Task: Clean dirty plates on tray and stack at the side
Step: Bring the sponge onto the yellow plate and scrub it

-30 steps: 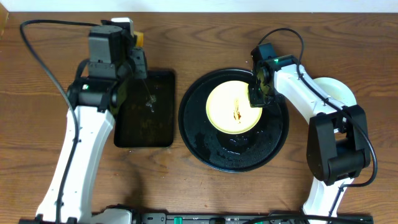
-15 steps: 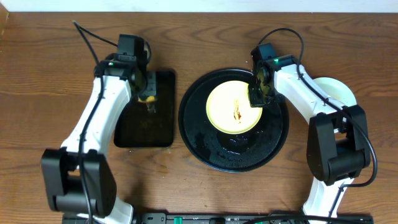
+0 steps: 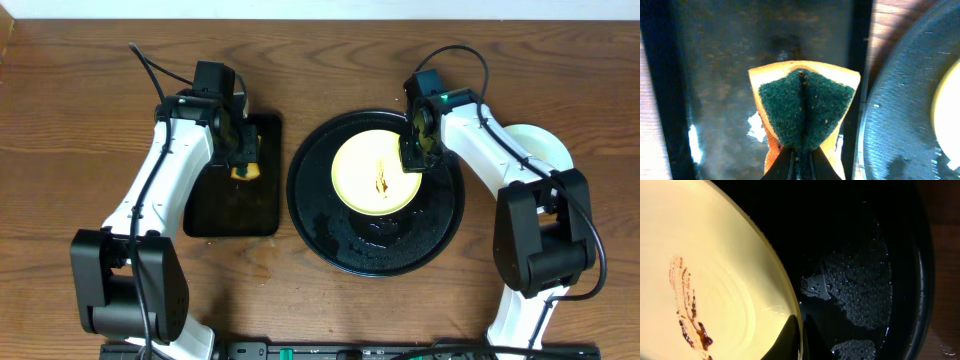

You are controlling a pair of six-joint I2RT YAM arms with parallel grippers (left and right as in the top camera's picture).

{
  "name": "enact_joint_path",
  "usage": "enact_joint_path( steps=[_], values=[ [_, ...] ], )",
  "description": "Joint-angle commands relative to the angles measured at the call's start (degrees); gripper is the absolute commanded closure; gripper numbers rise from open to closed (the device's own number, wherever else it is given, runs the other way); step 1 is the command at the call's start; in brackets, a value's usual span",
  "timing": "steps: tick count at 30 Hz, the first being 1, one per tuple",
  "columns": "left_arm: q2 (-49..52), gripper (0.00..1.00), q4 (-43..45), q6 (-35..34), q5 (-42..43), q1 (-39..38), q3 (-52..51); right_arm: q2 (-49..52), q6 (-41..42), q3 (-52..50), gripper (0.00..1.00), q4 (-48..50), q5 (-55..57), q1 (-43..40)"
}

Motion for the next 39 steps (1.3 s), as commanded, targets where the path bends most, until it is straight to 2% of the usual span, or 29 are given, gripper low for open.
enact_joint_path(
  steps=[1,4,8,18,21,25,39],
  values=[
    [-0.55,0.93,1.64,-0.50,12.37,-0.09,1.05,-0.42,0.44,0.15,0.99,-0.09,-2.56,-0.42],
    [-0.55,0.92,5.14,-1.60,17.77,-1.73,1.03,-0.39,0.48,0.09,0.99,-0.04,-5.20,0.42],
    [-0.50,0.92,7.78,-3.15,17.11,-5.35,0.96,-0.31,0.55,-0.33,0.99,0.46,-5.60,2.47],
    [1.16,0.93,9.01,-4.28,17.07,-16.13,-0.24,-0.09,8.48,-4.15,0.99,3.69,-4.24,4.48],
    [2.86,0.92,9.33,-7.50,13.55,-18.53,-0.24,-0.09,8.46,-5.64,0.99,4.31,-4.24,4.48],
    [5.05,0.93,10.23,-10.43,11.98,-20.65,-0.24,-0.09,8.46,-6.56,0.99,4.76,-4.24,4.48],
    [9.62,0.93,12.41,-14.19,12.00,-25.86,-0.24,-0.09,8.83,-6.58,0.99,5.29,-4.24,4.48]
  ],
)
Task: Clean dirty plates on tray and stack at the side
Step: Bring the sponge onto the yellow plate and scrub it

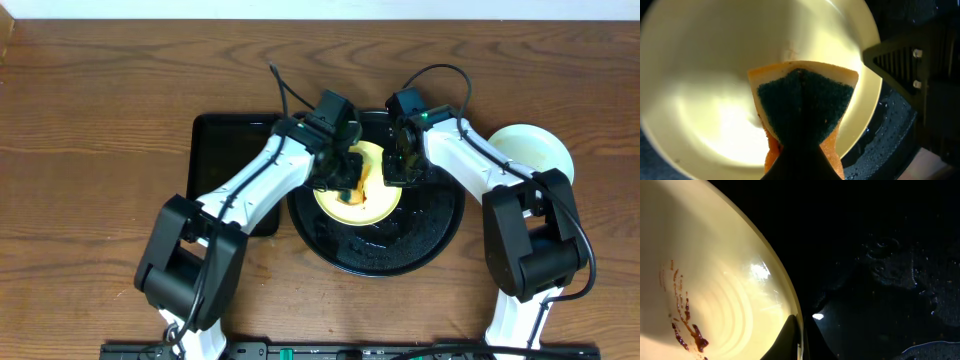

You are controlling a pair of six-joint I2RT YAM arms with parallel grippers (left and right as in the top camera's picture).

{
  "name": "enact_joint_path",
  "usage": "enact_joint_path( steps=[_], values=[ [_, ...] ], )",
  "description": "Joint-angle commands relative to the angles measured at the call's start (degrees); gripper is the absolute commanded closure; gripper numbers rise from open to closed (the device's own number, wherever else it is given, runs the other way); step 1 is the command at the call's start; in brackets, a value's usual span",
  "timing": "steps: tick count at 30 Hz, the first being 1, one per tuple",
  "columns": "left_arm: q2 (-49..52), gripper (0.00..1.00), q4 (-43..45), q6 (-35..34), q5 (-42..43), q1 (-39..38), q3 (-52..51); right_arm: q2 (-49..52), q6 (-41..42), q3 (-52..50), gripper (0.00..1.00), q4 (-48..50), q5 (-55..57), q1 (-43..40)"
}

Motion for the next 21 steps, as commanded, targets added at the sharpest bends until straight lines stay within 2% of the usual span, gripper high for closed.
enact_joint_path(
  steps=[1,10,16,21],
  values=[
    [0.85,0.93,0.66,-2.47,-0.24,-1.07,-0.24,-0.09,0.76,-0.90,0.99,0.26,0.68,0.13],
    [3.80,0.93,3.32,-6.80,2.56,-1.75,-0.24,-0.09,0.76,-0.90,0.99,0.26,0.68,0.13],
    [4.98,0.92,5.38,-7.06,6.45,-1.86,-0.24,-0.09,0.76,-0.90,0.99,0.28,0.68,0.13],
    [6.36,0.92,6.14,-8.26,6.47,-2.23,-0.26,-0.09,0.76,-0.90,0.99,0.26,0.68,0.13]
  ],
)
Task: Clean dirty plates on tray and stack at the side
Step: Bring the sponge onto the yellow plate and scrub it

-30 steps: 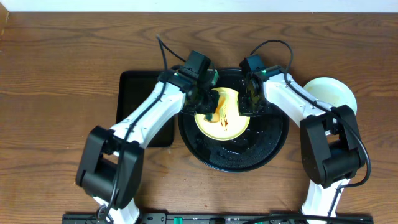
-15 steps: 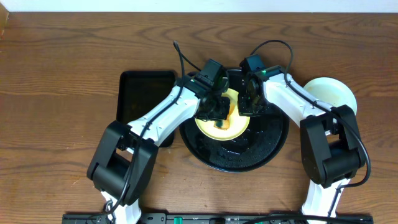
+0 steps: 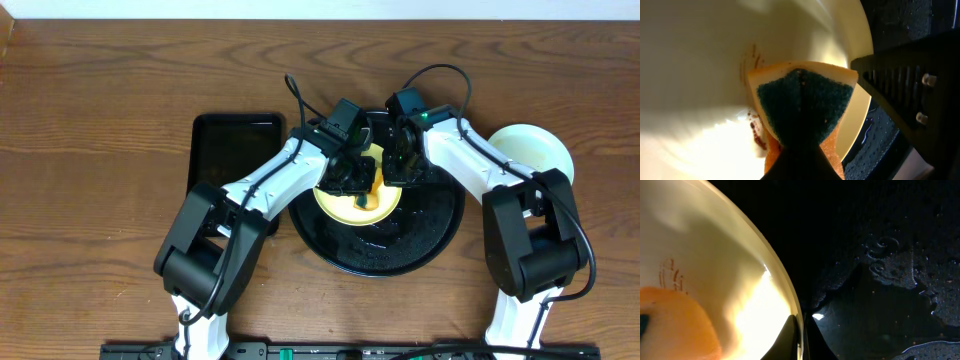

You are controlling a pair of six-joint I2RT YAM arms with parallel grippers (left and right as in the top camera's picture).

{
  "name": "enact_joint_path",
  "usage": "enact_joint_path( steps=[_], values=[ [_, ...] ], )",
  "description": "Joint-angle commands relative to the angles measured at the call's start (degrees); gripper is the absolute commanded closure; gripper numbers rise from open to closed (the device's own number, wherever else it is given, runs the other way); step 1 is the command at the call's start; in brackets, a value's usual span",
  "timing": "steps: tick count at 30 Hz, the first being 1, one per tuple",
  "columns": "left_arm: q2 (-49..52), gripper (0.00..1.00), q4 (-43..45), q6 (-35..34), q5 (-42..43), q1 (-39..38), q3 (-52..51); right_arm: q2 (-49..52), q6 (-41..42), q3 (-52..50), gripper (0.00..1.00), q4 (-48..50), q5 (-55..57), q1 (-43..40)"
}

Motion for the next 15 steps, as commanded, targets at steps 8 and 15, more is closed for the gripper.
enact_joint_path(
  steps=[8,15],
  values=[
    [3.78,0.93,1.42,-1.88,-2.73,-0.31,-0.24,-0.09,0.74,-0.90,0.99,0.24,0.68,0.13],
    [3.78,0.92,0.24,-3.43,-24.28,3.56,-0.24,-0.09,0.72,-0.90,0.99,-0.02,0.68,0.13]
  ],
)
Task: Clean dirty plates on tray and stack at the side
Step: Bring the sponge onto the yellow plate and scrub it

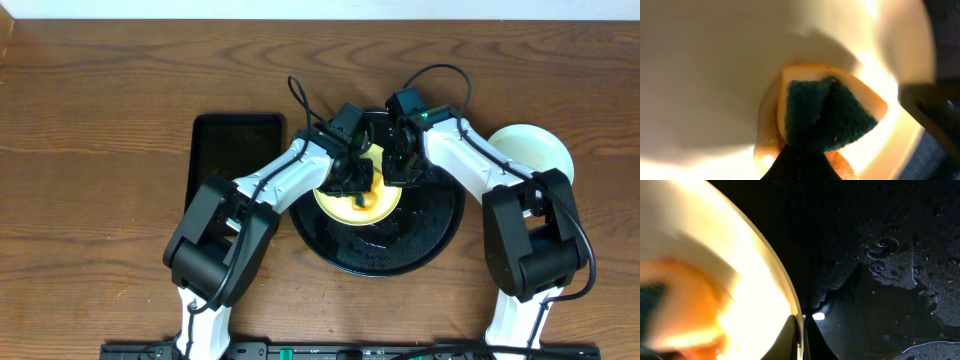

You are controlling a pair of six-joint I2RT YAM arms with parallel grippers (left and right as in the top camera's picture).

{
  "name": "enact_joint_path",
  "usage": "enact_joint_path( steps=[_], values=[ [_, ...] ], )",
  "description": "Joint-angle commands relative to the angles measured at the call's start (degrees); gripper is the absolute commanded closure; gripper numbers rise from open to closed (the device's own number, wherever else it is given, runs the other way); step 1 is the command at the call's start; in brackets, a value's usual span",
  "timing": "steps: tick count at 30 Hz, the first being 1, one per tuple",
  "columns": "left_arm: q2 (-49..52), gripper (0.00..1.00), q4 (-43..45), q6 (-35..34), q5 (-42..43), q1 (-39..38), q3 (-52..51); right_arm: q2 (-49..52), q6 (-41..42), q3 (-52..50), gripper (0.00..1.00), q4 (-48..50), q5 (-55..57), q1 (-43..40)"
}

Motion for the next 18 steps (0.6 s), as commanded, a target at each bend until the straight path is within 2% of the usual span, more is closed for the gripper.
enact_joint_path(
  steps=[1,3,5,7,9,11,14,18],
  values=[
    [1.09,0.92,-0.79,-2.10,-17.62,4.17,-0.26,-0.09,0.72,-0.90,0.99,0.00,0.68,0.13],
    [1.05,0.92,-0.81,-2.27,-18.38,5.88,-0.20,-0.09,0.72,-0.90,0.99,0.02,0.68,0.13],
    [0.94,0.92,-1.46,-2.14,-14.73,7.13,-0.13,-0.09,0.72,-0.90,0.99,0.02,0.68,0.13],
    [0.81,0.92,-2.67,1.20,-5.92,7.43,-0.04,-0.09,0.70,-0.90,0.99,0.02,0.68,0.13],
    [0.74,0.93,-5.09,8.11,5.29,6.80,-0.04,-0.09,0.72,-0.90,0.99,0.02,0.68,0.13],
    [0.74,0.92,-8.26,12.44,9.99,5.44,-0.04,-0.09,0.72,-0.90,0.99,0.02,0.68,0.13],
    [0.74,0.93,-12.33,17.27,10.73,2.84,-0.04,-0.09,0.72,-0.90,0.99,0.07,0.68,0.13],
    [0.74,0.92,-12.04,20.79,9.35,0.22,-0.04,-0.09,0.72,-0.90,0.99,0.07,0.68,0.13]
  ],
)
